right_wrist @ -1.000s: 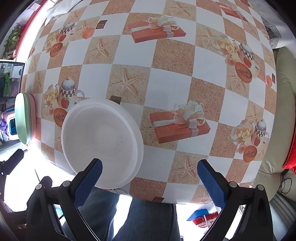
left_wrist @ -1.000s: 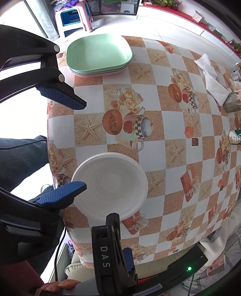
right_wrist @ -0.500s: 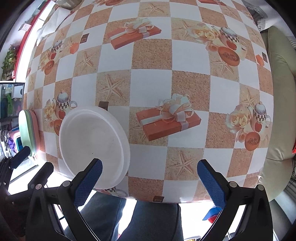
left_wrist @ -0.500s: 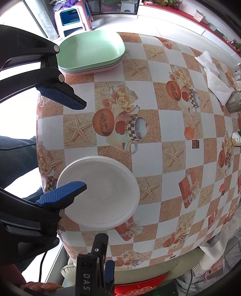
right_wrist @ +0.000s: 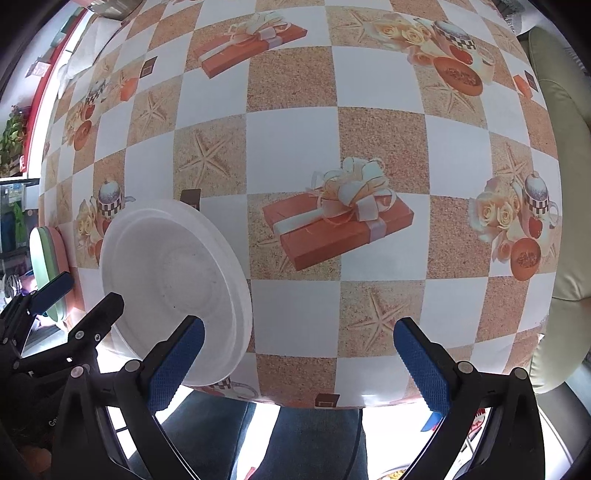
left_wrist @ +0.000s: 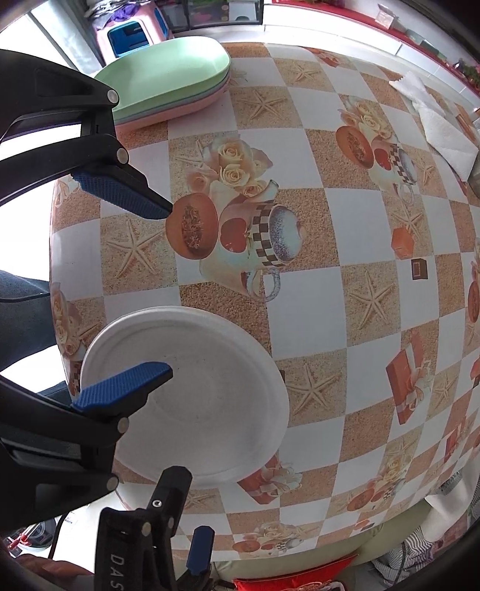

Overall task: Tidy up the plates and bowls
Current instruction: 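Position both tools around the rim of the white plate stack, then close both tools on the white plate stack rim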

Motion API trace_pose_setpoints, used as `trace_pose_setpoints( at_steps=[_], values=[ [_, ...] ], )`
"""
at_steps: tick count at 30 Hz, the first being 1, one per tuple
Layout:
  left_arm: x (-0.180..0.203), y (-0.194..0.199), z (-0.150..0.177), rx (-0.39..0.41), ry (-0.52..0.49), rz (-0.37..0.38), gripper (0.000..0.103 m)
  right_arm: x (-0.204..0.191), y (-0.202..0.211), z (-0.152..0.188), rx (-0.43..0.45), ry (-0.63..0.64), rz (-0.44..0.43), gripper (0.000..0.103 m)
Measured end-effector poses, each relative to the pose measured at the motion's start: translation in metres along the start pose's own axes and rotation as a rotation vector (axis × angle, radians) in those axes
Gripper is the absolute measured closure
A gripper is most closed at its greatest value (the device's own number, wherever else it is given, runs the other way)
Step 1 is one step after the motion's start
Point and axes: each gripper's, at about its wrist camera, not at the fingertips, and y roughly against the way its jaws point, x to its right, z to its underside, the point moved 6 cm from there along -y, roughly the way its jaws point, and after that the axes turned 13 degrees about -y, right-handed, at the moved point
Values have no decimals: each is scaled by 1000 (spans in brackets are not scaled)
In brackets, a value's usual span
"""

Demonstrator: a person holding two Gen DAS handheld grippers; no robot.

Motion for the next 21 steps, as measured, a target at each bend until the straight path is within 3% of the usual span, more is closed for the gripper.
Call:
trace_pose_setpoints(
  at_steps=[13, 14, 15, 18, 20, 21],
  values=[
    [1, -33, -7, -31, -1, -24, 22, -10, -29, -3, -15, -51, -25, 0],
    [1, -36, -7, -35, 2, -19, 24, -13, -30, -2, -15, -57, -32, 8],
    [1, -38, -7, -40, 5, -7, 29, -15, -31, -1, -19, -61, -42, 23],
    [5, -44, -6, -39, 18, 47, 38, -20, -40, 1, -64, -86, -70, 41],
    [8, -46, -6, -32, 18, 72, 44, -23, -47, 5, -97, -112, -110, 59],
    [10, -46, -6, -29, 16, 83, 48, -21, -50, 5, -108, -124, -122, 61]
  ],
)
